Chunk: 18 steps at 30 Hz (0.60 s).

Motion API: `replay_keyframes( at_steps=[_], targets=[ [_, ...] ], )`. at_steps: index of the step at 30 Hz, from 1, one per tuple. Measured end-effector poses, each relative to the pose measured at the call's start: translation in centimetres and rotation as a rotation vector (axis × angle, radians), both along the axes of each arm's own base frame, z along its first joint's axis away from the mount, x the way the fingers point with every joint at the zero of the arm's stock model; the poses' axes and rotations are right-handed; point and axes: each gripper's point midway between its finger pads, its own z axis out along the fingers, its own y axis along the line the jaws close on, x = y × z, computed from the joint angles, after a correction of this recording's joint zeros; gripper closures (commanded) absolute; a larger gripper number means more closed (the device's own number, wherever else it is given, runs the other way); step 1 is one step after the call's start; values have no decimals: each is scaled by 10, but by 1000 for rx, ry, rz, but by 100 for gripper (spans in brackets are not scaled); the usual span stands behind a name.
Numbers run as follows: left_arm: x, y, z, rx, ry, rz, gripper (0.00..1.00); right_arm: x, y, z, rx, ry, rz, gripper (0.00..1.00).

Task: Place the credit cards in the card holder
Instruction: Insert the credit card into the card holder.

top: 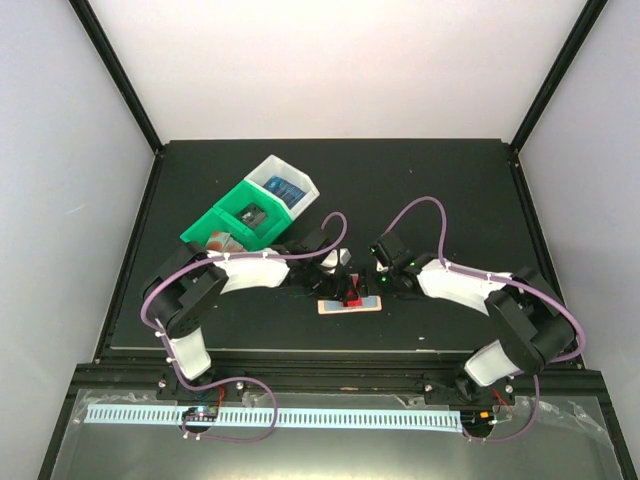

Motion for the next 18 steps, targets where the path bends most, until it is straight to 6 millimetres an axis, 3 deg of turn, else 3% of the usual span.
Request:
replay_keyframes(
  at_steps=[4,9,14,18],
  targets=[
    [3,9,0,48,-34,9,43,3,-4,7,-12,-33,-5,24],
    [5,24,9,83,-86,43,56,7,-6,17,-88,-89,16,24],
    [5,37,13,83,-105,94,77,8,15,27,-148,-141,78,24],
    [1,45,1,54,-57,143,88,5,31,25,-182,-157,129,24]
  ],
)
